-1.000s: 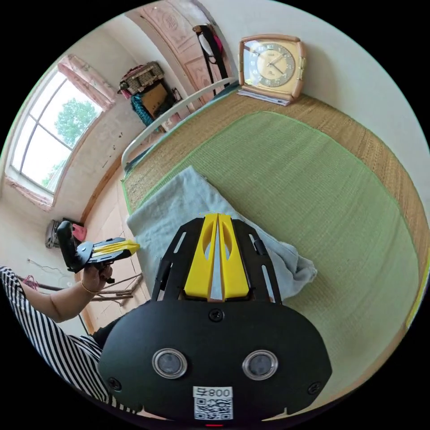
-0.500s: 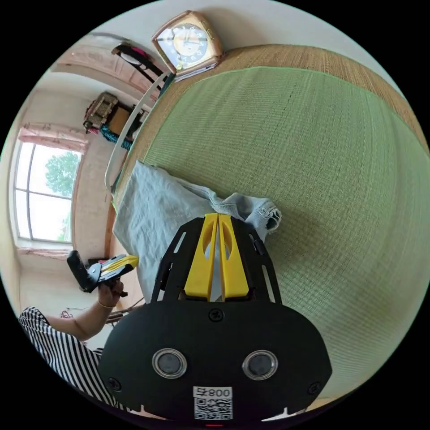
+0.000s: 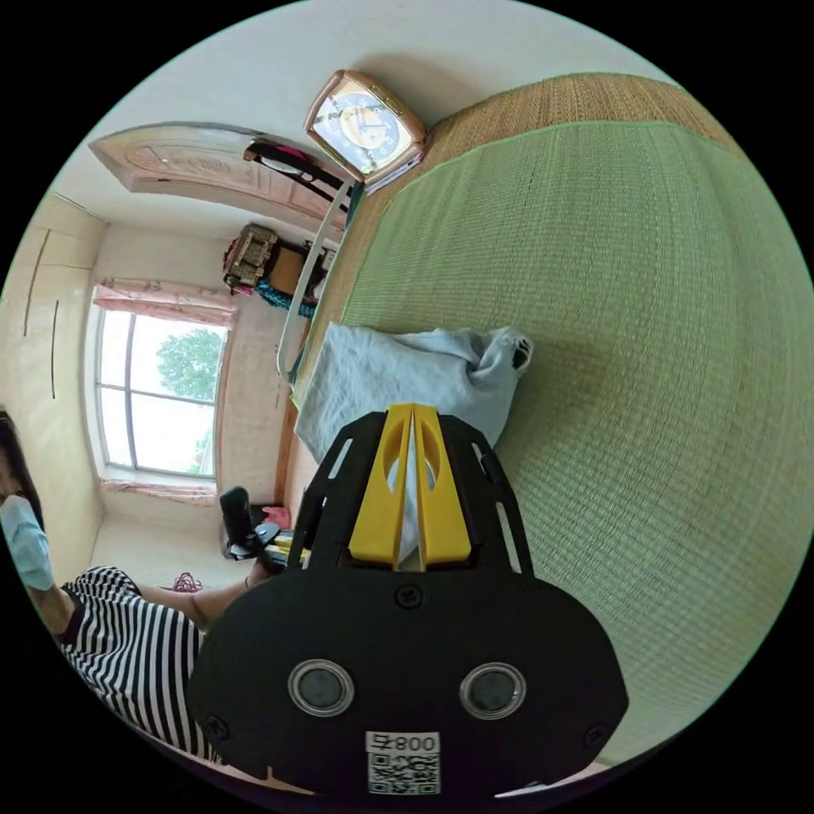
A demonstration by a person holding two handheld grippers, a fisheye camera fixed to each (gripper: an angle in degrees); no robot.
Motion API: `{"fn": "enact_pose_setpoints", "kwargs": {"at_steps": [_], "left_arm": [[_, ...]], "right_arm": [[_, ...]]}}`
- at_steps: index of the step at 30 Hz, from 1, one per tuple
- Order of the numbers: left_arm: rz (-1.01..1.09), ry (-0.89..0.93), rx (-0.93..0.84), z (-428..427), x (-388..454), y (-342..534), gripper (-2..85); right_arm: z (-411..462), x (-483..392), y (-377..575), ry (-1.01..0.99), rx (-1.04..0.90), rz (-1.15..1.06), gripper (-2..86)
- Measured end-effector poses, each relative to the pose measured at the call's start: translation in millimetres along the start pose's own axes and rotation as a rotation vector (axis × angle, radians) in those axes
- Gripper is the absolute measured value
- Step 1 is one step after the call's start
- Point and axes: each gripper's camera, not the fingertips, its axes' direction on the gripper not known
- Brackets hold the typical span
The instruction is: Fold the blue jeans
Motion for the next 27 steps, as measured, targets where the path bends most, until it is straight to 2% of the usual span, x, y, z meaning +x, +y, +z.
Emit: {"fn": "enact_pose_setpoints", "kwargs": {"at_steps": [5, 10, 22, 27], "left_arm": [[-0.013, -0.002, -0.046, 19.6, -0.3, -11.3, 6.8], [-0.065, 0.008, -0.044, 33.2, -11.8, -11.1, 3.9], [0.030, -0.006, 0.053, -5.0, -7.9, 19.7, 1.0], [0.038, -0.001, 0.068, -17.3, -20.0, 33.7, 0.9]], "right_arm": [[8.3, 42.8, 74.0, -0.087, -0.099, 0.109, 2.8], [13.8, 77.6, 121.8, -0.235, -0.108, 0.231, 7.4], [13.0, 106.2, 129.5, -0.500, -0.017, 0.343, 12.2], [23.2, 105.7, 123.8, -0.512, -0.052, 0.353, 10.5]]}}
